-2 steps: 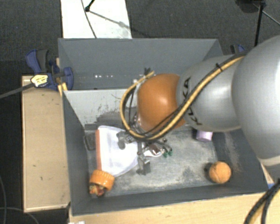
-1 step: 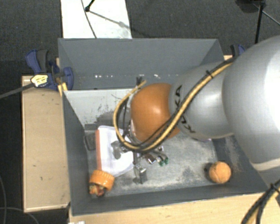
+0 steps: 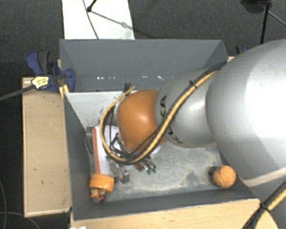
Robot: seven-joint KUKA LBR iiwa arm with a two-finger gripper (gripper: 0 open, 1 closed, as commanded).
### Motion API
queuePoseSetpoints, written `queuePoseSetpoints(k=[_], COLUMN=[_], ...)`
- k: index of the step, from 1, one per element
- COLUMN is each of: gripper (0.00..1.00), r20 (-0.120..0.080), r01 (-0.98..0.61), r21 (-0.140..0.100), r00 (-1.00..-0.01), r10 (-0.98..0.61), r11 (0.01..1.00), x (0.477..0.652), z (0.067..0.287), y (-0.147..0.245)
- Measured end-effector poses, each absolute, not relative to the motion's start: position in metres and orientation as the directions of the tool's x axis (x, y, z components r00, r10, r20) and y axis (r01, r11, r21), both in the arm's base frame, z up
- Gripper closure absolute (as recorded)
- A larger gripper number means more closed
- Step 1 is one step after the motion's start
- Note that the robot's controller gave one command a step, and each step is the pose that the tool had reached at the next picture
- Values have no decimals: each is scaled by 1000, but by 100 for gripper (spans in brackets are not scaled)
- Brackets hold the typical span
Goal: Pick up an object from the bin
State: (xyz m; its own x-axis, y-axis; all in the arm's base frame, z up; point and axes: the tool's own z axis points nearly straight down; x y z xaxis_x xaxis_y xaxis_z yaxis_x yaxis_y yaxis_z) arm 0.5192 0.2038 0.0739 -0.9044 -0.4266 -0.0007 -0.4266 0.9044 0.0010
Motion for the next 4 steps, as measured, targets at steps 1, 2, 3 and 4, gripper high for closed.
queuePoseSetpoints(k=[1,2,3,4], gripper=[100,100,0,0], r20=[-1,-3,-2,-3], r01=[-426,-487,-351,-351], r21=[1,2,1,1], r00=[-905,-873,-937,-937], r10=[-426,-487,-351,-351], r11=[905,873,937,937], x=[519,507,490,489], z=[74,77,117,120], y=[204,186,193,196])
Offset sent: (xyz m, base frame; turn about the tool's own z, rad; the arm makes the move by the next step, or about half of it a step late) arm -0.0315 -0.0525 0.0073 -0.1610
